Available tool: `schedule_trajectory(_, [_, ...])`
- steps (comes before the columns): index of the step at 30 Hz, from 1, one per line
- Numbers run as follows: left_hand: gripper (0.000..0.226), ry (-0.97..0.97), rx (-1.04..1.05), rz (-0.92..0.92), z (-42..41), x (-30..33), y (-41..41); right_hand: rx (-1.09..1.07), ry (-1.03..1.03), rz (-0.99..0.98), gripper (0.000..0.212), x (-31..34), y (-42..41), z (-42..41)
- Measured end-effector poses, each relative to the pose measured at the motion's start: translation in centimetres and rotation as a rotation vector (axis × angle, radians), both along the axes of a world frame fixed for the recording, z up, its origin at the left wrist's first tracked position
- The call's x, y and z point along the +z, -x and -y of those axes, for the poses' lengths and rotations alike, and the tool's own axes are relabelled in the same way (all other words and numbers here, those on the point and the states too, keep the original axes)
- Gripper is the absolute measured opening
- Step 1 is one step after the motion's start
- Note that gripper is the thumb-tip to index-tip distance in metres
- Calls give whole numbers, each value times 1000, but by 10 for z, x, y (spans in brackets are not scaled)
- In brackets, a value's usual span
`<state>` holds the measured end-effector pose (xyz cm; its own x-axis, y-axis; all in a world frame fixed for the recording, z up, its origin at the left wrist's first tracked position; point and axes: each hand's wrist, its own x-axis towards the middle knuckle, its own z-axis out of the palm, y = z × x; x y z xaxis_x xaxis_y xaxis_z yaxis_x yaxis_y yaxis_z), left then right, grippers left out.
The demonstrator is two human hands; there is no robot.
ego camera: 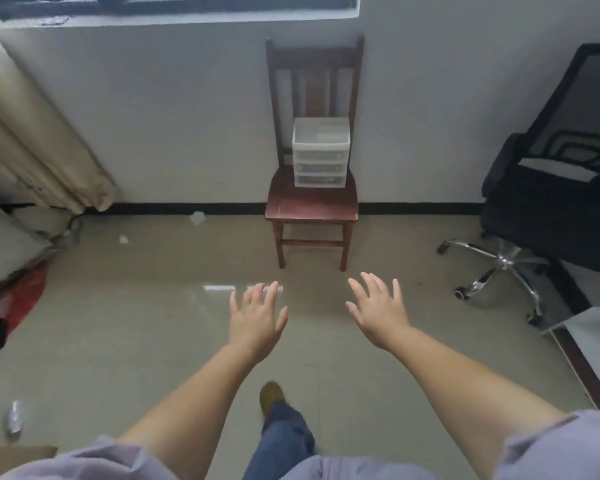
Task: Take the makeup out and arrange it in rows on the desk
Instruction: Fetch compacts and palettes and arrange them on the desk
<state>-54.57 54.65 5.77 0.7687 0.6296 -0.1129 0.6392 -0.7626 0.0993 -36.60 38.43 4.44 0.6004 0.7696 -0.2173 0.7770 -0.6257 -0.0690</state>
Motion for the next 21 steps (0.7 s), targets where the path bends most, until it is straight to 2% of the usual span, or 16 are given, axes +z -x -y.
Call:
schedule_trajectory(4, [59, -5, 2, -34, -97, -16, -57, -11, 6, -6, 55, -14, -57, -90])
schedule_trajectory(11, [58, -75, -143, -92, -258, -1, -187, -213, -40, -64, 53, -7, -159, -211])
schedule_trajectory(18, [58, -37, -280, -86, -326, -18, -326, -338, -3, -188, 52, -36, -257, -276])
schedule_trajectory(21, [58, -3, -283, -74, -358, -36, -386, -319, 42, -254, 53, -58, -311, -310])
